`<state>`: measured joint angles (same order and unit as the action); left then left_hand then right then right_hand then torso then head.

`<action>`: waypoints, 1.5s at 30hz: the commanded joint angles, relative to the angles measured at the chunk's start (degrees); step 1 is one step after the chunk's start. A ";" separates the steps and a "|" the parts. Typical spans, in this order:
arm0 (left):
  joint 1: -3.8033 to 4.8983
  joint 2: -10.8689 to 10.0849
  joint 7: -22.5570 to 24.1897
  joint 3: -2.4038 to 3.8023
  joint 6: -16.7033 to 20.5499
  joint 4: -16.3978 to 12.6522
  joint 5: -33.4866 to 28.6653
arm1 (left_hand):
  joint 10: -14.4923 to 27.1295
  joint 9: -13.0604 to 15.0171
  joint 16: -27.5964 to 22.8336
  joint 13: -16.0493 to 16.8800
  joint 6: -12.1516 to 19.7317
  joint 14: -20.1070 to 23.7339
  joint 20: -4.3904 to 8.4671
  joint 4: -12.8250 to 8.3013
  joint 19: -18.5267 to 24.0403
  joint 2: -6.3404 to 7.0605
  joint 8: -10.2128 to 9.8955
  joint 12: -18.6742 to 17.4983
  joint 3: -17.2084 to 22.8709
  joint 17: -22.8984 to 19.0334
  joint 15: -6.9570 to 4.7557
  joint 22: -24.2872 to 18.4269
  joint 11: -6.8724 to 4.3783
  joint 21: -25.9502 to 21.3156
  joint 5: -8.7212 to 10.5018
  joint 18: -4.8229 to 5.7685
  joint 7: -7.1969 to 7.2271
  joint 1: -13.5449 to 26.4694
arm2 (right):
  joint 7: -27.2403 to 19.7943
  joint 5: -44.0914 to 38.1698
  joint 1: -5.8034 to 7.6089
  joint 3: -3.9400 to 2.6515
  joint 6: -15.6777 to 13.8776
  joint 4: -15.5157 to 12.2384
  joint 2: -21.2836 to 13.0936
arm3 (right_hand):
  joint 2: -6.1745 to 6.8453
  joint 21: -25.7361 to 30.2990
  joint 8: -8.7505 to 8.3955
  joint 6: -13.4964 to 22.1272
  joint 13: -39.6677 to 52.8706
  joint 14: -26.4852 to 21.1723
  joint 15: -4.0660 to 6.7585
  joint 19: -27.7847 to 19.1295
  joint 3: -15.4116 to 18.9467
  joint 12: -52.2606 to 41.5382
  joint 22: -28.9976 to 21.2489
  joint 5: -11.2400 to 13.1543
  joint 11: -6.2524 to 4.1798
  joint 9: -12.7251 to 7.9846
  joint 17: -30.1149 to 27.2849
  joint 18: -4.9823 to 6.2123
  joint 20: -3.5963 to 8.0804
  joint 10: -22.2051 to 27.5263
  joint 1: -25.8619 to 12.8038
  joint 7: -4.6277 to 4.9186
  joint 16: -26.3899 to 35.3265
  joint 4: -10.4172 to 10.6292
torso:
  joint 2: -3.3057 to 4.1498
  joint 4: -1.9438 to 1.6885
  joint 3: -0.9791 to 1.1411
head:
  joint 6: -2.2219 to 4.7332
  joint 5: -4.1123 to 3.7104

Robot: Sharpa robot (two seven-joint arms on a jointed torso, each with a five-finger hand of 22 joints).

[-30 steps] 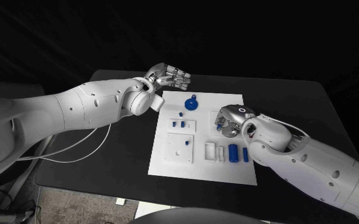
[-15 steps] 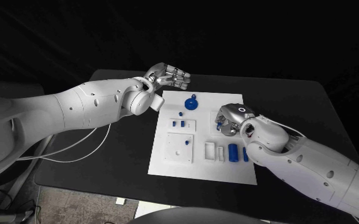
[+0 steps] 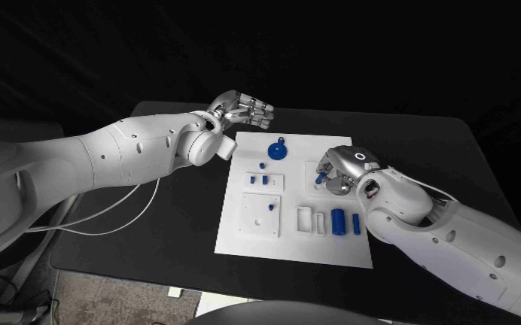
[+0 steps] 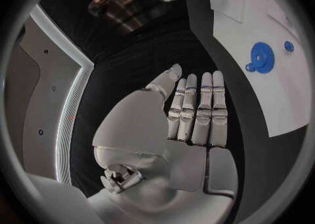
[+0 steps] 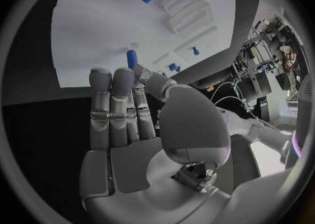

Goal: Assemble the parts on the task board

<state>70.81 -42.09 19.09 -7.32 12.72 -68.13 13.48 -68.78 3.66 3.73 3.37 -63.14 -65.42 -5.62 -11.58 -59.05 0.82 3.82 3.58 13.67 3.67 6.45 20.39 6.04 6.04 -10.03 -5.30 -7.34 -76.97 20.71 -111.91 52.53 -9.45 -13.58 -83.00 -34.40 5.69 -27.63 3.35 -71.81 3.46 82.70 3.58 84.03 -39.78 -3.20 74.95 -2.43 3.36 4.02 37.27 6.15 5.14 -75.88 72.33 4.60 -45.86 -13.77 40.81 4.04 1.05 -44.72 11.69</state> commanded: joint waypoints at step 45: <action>0.06 1.18 0.68 0.06 -0.47 0.29 -0.12 | 0.37 0.07 -0.27 -0.09 0.40 0.23 -0.09 0.14 0.24 -0.26 -0.16 -0.21 -0.01 -0.07 0.39 0.12 0.05 0.17 -0.30 -0.16 -0.04 -0.22 | -4.15 -3.33 -2.65 7.26 -2.43 -6.02 9.18 | 0.15 -0.08 0.32 -0.59 0.08 0.26 0.50 2.44 0.20 -0.24 1.38 -0.34 -2.13 -0.04 0.25 0.02 0.36 -2.55 -0.04 -0.07 0.56 0.38 | 0.10 -0.13 0.02 | -0.08 2.12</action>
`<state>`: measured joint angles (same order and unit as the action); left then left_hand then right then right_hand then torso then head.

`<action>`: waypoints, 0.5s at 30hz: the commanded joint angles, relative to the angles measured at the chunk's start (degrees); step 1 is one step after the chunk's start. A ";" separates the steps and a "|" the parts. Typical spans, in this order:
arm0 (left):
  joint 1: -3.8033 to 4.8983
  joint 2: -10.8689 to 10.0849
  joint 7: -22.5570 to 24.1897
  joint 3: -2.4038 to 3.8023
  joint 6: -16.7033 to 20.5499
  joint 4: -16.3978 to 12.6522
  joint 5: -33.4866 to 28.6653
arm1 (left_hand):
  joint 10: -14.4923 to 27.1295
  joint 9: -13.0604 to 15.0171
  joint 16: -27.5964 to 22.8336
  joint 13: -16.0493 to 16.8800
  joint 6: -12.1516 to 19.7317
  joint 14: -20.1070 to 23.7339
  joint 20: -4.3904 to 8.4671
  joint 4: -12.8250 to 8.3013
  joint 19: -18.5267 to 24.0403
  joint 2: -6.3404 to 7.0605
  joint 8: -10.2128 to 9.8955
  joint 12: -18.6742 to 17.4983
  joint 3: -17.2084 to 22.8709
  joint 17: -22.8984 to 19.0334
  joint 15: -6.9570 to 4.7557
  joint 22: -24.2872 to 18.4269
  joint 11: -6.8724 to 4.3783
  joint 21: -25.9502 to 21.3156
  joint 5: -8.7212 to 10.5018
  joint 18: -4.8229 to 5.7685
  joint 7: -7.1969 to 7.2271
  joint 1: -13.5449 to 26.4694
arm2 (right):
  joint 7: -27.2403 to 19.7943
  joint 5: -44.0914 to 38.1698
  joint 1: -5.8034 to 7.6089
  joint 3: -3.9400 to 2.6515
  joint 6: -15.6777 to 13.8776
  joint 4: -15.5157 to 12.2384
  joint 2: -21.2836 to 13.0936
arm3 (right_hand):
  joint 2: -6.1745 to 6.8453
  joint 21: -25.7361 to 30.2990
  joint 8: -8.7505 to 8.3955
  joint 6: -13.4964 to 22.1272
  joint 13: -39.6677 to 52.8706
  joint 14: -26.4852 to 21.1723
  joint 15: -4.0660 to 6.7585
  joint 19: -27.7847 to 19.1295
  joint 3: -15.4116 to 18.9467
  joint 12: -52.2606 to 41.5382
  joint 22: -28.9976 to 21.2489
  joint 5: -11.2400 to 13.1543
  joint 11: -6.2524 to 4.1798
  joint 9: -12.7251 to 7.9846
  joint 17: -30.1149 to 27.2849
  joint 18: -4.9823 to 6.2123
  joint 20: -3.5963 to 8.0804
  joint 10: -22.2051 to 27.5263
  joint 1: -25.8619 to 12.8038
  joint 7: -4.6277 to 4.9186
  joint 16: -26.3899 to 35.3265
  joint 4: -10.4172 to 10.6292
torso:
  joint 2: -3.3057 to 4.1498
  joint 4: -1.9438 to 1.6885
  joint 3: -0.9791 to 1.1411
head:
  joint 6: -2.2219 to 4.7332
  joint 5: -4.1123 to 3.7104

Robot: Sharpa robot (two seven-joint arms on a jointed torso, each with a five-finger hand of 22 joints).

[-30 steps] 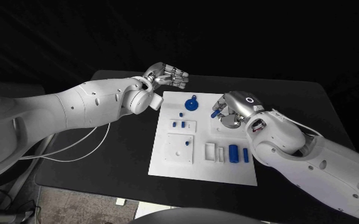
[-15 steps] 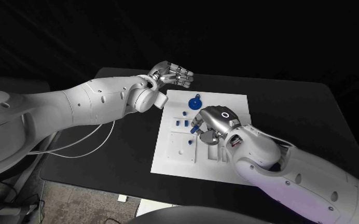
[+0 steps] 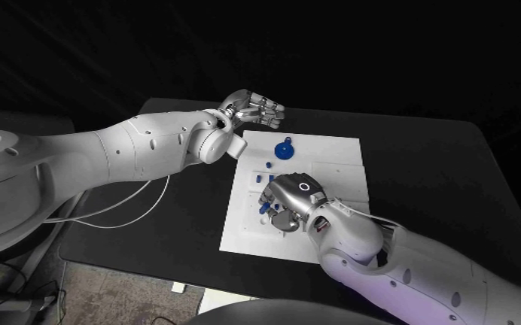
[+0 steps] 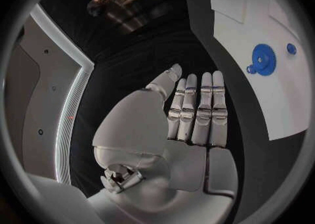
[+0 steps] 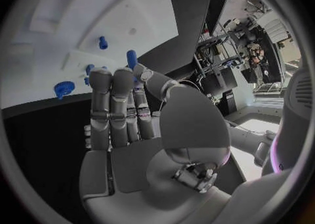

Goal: Assemble the parts on the task board

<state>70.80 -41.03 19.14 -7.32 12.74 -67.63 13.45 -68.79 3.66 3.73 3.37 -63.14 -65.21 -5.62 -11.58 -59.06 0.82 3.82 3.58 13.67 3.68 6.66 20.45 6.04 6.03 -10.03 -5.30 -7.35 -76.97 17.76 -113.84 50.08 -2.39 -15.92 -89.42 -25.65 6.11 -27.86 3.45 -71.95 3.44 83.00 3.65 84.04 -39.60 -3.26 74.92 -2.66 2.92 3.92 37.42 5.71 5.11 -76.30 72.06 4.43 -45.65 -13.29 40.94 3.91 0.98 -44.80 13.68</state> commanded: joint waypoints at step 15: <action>0.07 0.06 0.61 0.06 -0.52 -0.30 -0.11 | 0.37 0.07 -0.27 -0.09 0.41 0.02 -0.09 0.14 0.24 -0.26 -0.16 -0.21 -0.01 -0.07 0.17 0.05 0.05 0.18 -0.30 -0.16 -0.04 -0.23 | -1.46 -1.70 -1.08 1.35 0.78 2.68 1.75 | -0.30 0.26 0.22 -0.47 0.09 -0.06 0.43 2.43 0.01 -0.19 1.44 -0.10 -1.68 0.06 0.10 0.49 0.37 -2.11 0.18 0.11 0.37 -0.18 | 0.00 0.08 0.08 | -0.32 -0.19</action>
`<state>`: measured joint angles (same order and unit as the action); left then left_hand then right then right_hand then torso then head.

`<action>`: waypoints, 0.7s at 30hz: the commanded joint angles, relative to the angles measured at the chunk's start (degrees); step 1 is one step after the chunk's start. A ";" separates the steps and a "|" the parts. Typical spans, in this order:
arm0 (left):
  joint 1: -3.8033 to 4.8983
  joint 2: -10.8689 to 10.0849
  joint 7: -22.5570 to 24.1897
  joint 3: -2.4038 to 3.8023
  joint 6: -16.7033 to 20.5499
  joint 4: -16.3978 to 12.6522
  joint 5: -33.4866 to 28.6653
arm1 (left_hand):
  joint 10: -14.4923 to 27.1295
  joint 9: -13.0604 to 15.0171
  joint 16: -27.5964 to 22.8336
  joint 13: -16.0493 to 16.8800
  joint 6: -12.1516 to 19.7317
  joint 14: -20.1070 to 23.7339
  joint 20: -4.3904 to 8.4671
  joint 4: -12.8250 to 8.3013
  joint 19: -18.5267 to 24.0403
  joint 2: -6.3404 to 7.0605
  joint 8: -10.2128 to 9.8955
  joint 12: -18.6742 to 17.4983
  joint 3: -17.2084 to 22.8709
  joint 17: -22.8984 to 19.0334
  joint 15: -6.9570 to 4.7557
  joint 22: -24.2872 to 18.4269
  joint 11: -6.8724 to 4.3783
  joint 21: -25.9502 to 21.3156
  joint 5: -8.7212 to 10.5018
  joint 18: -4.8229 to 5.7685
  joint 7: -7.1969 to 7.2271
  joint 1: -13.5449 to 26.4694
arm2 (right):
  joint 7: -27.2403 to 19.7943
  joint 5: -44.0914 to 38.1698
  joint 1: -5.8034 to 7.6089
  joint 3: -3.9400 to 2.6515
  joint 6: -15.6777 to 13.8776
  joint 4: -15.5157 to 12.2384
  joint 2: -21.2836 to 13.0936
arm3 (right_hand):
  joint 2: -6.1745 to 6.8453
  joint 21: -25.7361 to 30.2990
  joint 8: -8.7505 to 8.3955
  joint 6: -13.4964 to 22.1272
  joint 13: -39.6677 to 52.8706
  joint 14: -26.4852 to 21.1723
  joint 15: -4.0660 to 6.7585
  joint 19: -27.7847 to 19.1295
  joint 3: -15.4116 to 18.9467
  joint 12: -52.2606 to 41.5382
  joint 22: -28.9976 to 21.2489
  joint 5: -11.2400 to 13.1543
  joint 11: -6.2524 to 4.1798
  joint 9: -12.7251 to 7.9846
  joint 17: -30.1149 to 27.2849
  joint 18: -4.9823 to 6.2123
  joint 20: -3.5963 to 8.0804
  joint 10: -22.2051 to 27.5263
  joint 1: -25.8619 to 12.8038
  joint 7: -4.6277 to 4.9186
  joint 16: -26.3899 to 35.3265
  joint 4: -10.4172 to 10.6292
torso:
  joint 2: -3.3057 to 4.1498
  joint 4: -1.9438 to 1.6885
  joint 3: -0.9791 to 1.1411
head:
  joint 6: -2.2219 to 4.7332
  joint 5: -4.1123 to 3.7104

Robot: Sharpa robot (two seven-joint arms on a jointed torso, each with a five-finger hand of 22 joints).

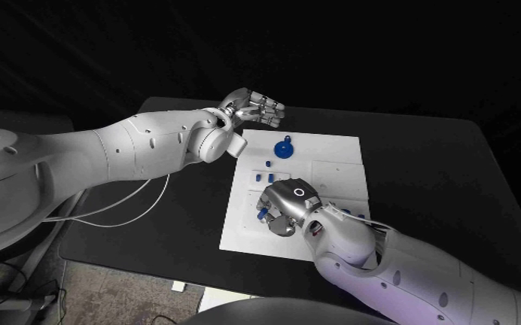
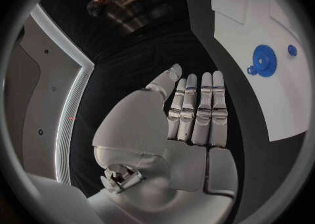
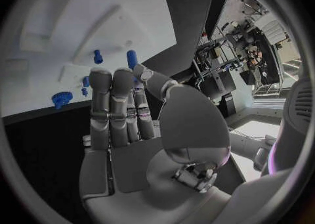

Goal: Assemble the parts on the task board

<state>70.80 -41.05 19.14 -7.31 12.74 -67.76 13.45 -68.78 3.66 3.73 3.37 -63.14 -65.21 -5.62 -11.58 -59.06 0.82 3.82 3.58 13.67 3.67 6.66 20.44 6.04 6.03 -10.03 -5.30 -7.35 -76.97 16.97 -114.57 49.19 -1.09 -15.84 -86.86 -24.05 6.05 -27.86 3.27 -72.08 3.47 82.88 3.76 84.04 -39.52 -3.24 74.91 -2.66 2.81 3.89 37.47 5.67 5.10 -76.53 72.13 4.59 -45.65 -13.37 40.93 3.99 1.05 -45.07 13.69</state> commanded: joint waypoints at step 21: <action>0.07 -0.04 0.56 0.05 -0.48 -0.10 -0.11 | 0.37 0.06 -0.27 -0.09 0.42 0.01 -0.09 0.21 0.22 -0.23 -0.17 -0.22 0.01 -0.07 0.17 0.09 0.05 0.13 -0.29 -0.15 -0.06 -0.13 | 0.18 -1.97 -0.50 0.12 2.58 1.22 -0.10 | -0.39 0.26 0.41 -0.36 0.06 0.07 0.31 2.45 -0.12 -0.21 1.83 -0.11 -1.58 0.11 0.10 0.57 0.35 -1.93 -0.09 -0.06 0.38 -0.57 | 0.01 0.02 0.03 | -0.25 0.08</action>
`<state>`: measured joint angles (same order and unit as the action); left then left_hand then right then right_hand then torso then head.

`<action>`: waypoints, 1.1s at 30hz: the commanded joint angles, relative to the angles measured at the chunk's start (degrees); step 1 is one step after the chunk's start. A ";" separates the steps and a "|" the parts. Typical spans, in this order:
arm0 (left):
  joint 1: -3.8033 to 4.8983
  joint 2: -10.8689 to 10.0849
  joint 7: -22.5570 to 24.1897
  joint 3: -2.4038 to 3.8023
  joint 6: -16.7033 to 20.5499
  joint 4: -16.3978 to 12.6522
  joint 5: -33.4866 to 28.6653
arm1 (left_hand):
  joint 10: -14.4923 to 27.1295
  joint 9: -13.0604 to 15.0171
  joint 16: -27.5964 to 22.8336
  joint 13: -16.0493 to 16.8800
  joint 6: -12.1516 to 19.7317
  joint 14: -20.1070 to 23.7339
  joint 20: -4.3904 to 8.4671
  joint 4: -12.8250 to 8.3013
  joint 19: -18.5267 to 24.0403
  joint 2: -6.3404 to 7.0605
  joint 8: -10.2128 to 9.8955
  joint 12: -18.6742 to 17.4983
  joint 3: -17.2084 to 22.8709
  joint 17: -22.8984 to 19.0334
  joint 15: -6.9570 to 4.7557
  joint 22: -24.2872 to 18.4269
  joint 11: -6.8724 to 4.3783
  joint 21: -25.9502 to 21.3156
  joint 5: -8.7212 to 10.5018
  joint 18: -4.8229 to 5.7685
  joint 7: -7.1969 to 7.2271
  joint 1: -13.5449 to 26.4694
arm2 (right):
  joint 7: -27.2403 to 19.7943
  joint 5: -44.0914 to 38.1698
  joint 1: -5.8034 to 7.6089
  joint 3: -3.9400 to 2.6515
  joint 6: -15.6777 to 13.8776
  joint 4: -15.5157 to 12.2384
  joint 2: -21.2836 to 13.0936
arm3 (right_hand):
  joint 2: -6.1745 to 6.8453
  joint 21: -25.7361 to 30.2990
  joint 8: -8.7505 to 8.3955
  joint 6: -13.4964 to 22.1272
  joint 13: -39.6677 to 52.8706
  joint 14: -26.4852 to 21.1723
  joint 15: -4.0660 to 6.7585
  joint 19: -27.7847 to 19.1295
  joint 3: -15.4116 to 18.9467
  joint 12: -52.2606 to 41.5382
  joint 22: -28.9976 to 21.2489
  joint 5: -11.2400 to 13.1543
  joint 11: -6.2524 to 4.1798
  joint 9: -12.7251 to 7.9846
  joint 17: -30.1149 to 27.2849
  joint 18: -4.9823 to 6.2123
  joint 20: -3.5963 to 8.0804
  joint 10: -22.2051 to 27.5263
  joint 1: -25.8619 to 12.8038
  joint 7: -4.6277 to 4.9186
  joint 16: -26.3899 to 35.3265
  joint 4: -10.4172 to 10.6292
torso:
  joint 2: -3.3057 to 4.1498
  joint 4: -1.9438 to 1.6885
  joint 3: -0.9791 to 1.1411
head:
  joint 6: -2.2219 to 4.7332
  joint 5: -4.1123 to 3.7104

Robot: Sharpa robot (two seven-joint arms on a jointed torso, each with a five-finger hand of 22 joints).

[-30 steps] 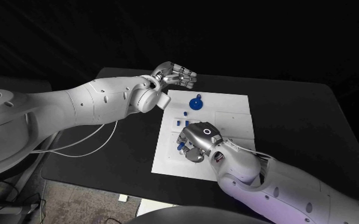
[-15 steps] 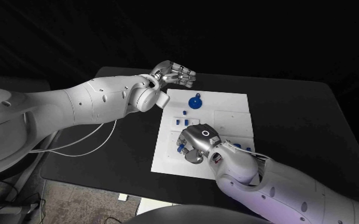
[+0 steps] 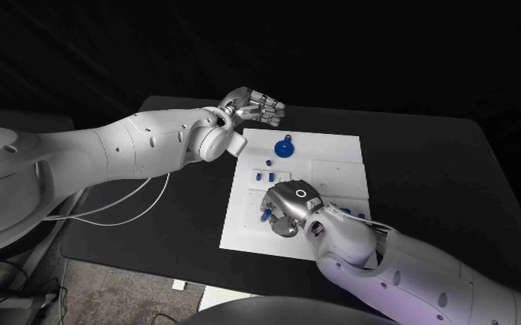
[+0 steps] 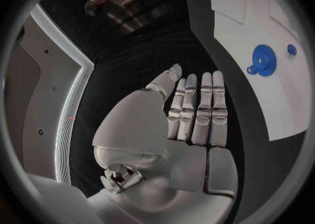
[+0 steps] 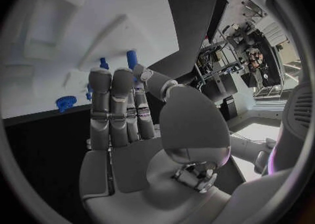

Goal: Assemble the parts on the task board

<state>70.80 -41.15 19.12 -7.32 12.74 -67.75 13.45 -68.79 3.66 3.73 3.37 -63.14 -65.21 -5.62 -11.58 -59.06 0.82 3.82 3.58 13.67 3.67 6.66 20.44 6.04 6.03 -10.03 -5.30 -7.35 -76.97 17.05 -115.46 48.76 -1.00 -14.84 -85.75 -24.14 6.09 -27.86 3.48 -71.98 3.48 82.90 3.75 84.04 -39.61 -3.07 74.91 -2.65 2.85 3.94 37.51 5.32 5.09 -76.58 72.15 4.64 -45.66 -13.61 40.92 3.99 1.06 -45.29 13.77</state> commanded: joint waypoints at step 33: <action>0.08 0.12 0.47 0.06 -0.58 -0.07 -0.10 | 0.37 0.06 -0.27 -0.09 0.42 0.00 -0.09 0.21 0.22 -0.23 -0.17 -0.22 0.01 -0.07 0.17 0.09 0.05 0.13 -0.29 -0.15 -0.06 -0.13 | 0.95 -1.79 -0.07 2.41 3.64 2.28 1.50 | -0.62 0.71 0.19 -0.44 0.05 0.03 0.31 2.44 0.07 -0.38 1.96 -0.12 -1.61 0.06 0.04 0.93 0.33 -1.88 -0.28 -0.10 0.48 -0.64 | 0.00 -0.01 -0.04 | -0.72 0.72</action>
<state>70.81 -41.13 19.10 -7.32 12.73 -67.68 13.45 -68.79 3.66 3.72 3.37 -63.14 -65.21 -5.62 -11.58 -59.06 0.82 3.82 3.58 13.67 3.67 6.66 20.47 6.04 6.03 -10.03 -5.30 -7.35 -76.97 17.04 -116.65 49.34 0.80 -15.10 -84.28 -22.53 6.25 -27.35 3.56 -72.01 3.51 83.04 3.62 84.04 -39.53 -3.31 74.94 -2.61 2.81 3.99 37.50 5.26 5.09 -76.58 71.88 4.41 -45.43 -14.00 40.96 3.94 1.01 -46.01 14.46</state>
